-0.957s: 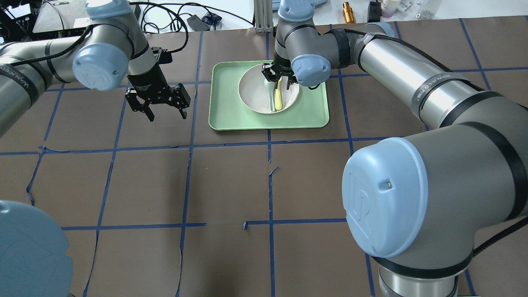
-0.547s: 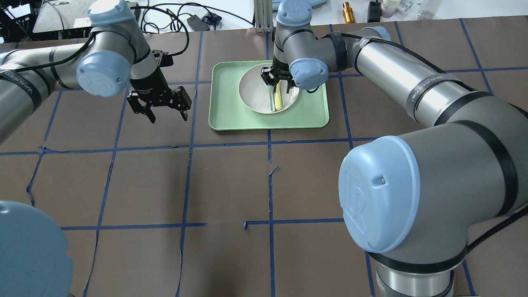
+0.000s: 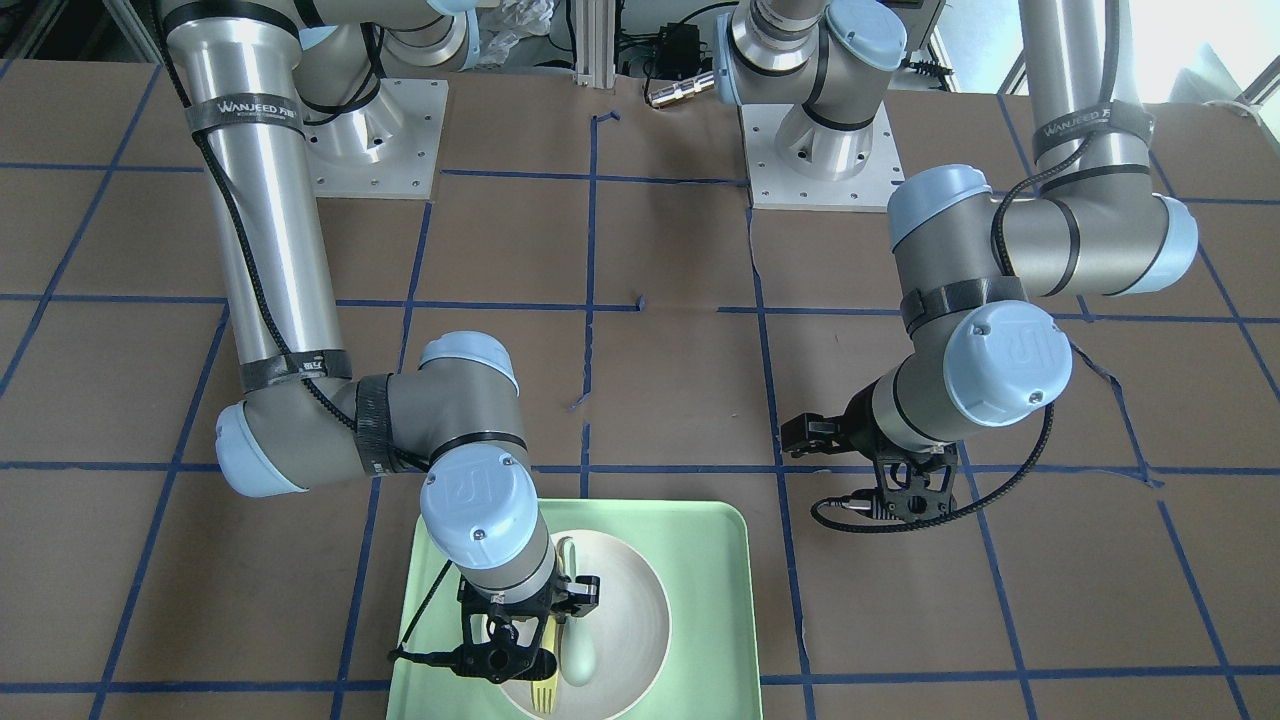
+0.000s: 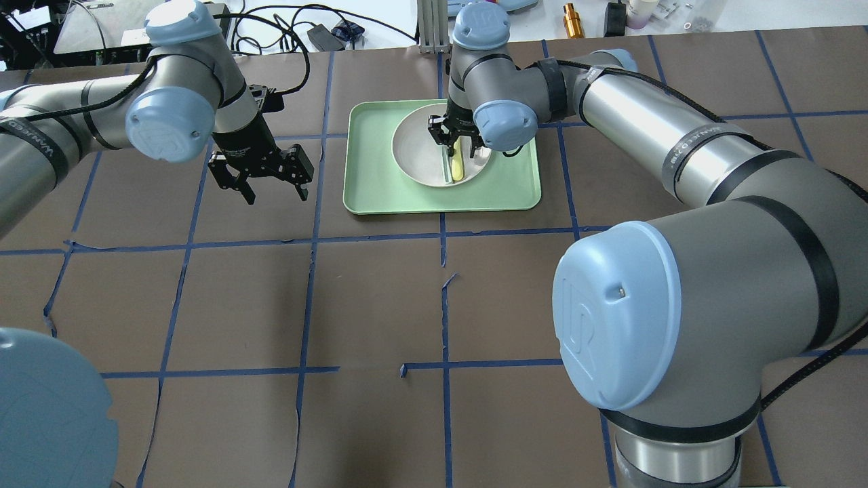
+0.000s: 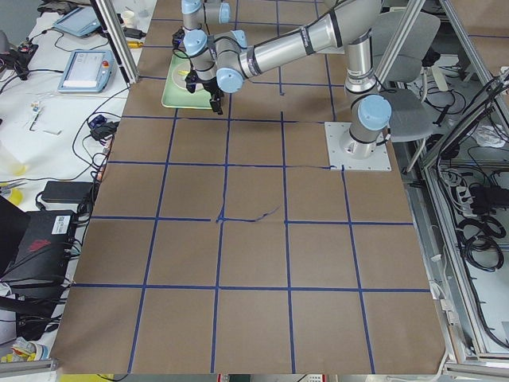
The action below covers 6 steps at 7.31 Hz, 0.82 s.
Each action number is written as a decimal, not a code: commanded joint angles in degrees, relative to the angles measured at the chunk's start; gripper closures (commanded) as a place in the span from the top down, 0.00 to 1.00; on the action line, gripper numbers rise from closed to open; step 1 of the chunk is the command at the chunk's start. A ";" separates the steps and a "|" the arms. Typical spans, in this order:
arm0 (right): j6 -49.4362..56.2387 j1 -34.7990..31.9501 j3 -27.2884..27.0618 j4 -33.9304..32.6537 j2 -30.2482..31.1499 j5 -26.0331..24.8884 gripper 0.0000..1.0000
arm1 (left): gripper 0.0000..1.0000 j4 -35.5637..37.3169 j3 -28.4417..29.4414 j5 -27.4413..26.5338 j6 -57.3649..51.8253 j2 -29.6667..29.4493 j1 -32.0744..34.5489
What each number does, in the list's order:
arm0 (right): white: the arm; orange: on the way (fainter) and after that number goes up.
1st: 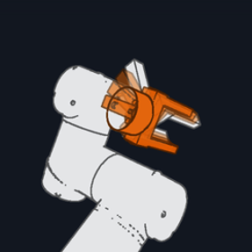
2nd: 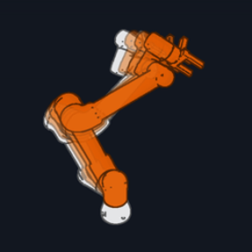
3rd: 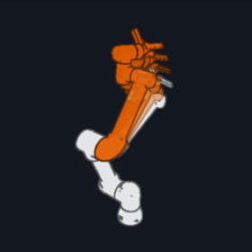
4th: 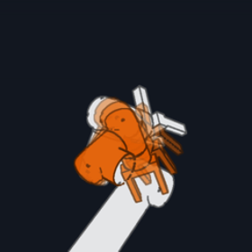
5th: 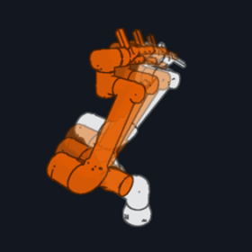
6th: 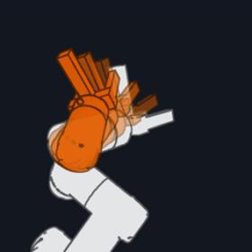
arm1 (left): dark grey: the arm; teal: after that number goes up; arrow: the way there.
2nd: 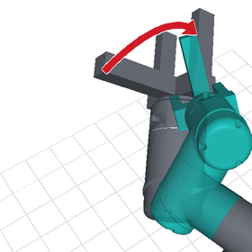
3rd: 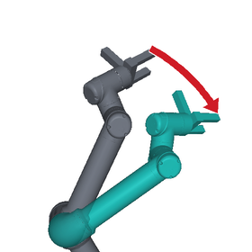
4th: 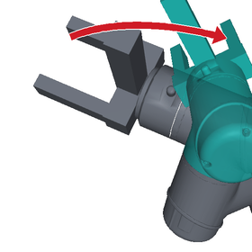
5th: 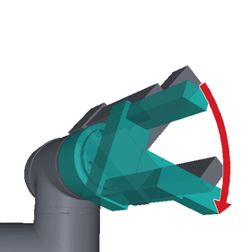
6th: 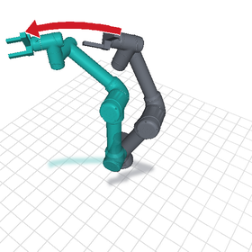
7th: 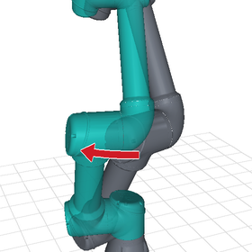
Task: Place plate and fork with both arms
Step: 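Lower the right gripper into the plate and grasp the yellow fork, then lift the yellow fork with the right gripper and set it beside the plate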
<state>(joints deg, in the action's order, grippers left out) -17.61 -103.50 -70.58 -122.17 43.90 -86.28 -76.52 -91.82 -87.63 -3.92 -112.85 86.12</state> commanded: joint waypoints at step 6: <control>0.12 -0.13 0.09 0.27 2.23 -0.12 0.00 | 1.00 -0.03 -0.11 -0.88 -0.03 0.18 -0.34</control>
<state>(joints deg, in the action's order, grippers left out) -17.42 -103.62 -70.57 -122.07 44.86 -86.39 -76.55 -91.93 -88.46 -3.96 -112.71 85.84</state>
